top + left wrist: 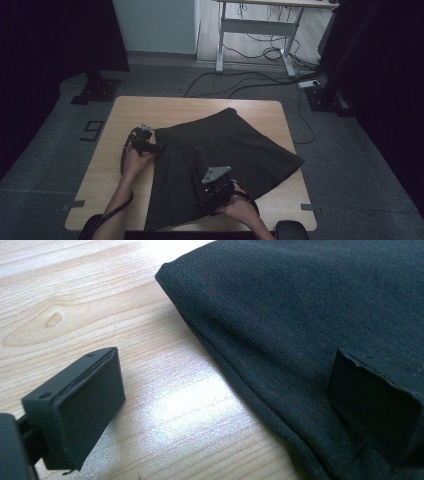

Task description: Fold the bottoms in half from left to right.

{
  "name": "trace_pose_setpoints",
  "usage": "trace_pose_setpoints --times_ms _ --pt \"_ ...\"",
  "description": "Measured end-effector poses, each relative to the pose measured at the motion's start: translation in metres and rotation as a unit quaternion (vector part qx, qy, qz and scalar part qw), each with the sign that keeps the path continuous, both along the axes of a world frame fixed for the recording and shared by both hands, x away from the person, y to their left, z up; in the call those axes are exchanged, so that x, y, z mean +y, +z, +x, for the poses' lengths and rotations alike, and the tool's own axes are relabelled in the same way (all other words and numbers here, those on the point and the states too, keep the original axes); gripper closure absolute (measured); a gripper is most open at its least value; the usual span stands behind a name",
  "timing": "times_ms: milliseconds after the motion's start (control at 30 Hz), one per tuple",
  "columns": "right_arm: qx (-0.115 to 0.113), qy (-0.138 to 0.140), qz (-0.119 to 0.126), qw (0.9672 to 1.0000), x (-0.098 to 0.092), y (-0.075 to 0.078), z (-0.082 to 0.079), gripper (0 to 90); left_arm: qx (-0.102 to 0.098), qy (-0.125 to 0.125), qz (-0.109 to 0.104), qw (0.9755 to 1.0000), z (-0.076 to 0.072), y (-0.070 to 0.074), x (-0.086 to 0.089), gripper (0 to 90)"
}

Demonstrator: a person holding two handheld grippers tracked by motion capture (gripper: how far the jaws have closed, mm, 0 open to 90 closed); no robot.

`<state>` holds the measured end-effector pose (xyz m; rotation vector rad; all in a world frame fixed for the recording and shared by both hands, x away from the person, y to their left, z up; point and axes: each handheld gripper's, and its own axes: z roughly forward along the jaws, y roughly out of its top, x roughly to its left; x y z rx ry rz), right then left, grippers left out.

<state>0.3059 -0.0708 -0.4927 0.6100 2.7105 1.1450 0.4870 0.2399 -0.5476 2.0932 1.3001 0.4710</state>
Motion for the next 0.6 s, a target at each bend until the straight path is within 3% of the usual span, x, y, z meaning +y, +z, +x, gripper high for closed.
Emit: trace_pose_setpoints --times_ms 267,600 --pt "0.005 0.059 -0.011 0.9982 0.038 -0.006 -0.009 0.0 0.001 0.001 -0.001 1.0000 0.000 0.000 0.000 1.7" --pt "0.012 0.108 -0.038 0.9934 0.066 -0.024 -0.021 2.8 0.001 -0.001 -0.001 1.0000 0.000 0.000 0.000 1.4"
